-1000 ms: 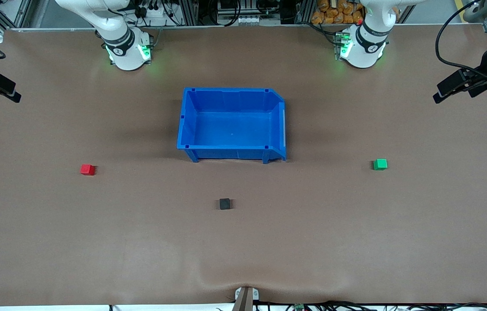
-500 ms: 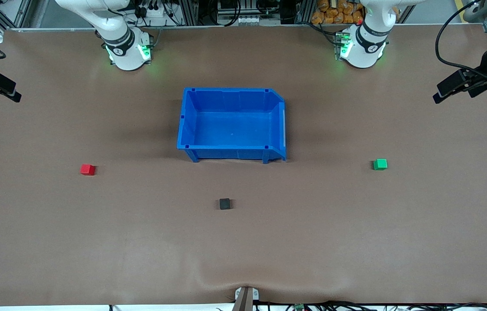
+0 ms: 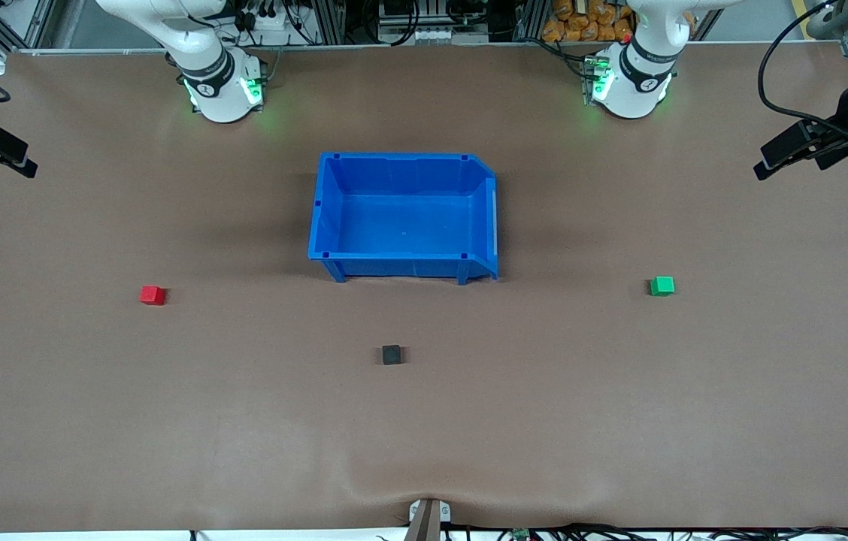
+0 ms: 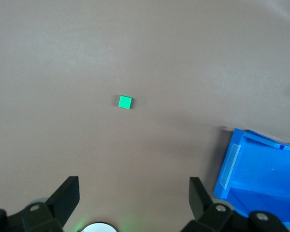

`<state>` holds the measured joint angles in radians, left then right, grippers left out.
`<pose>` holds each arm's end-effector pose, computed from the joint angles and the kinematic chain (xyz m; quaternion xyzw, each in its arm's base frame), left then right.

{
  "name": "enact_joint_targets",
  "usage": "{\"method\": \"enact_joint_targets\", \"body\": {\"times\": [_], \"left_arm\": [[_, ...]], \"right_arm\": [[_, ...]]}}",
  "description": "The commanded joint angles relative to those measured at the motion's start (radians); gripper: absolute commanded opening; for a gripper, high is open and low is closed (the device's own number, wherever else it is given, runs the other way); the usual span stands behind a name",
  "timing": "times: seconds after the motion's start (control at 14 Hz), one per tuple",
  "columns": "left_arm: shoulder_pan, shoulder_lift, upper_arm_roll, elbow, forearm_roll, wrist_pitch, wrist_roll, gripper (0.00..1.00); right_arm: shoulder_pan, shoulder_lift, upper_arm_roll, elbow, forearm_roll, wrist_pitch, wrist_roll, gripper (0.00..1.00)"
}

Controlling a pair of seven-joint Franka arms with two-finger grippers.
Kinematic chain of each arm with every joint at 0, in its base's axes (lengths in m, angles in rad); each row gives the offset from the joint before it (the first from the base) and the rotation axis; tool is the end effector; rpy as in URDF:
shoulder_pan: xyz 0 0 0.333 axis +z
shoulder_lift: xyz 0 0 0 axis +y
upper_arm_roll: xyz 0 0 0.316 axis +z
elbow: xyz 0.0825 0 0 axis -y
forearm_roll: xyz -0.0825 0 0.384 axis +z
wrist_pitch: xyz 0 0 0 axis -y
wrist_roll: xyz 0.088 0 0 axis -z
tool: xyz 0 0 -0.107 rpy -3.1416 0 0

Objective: Attach green and red cubes to black cube

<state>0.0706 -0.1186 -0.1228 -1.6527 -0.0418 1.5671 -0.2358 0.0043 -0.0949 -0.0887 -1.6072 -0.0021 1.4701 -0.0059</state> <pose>0.5159 -0.0356 0.6486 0.9956 0.0915 0.0139 0.0158 0.5122 -0.0460 0.6494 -0.9990 0.0390 0.0211 0.0041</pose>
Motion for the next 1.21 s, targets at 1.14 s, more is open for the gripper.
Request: {"method": "enact_joint_targets", "body": {"times": [1.14], "left_arm": [[0.003, 0.025, -0.005, 0.004, -0.007, -0.007, -0.001, 1.0]], "right_arm": [[0.008, -0.005, -0.003, 0.004, -0.006, -0.014, 0.006, 1.0]]}}
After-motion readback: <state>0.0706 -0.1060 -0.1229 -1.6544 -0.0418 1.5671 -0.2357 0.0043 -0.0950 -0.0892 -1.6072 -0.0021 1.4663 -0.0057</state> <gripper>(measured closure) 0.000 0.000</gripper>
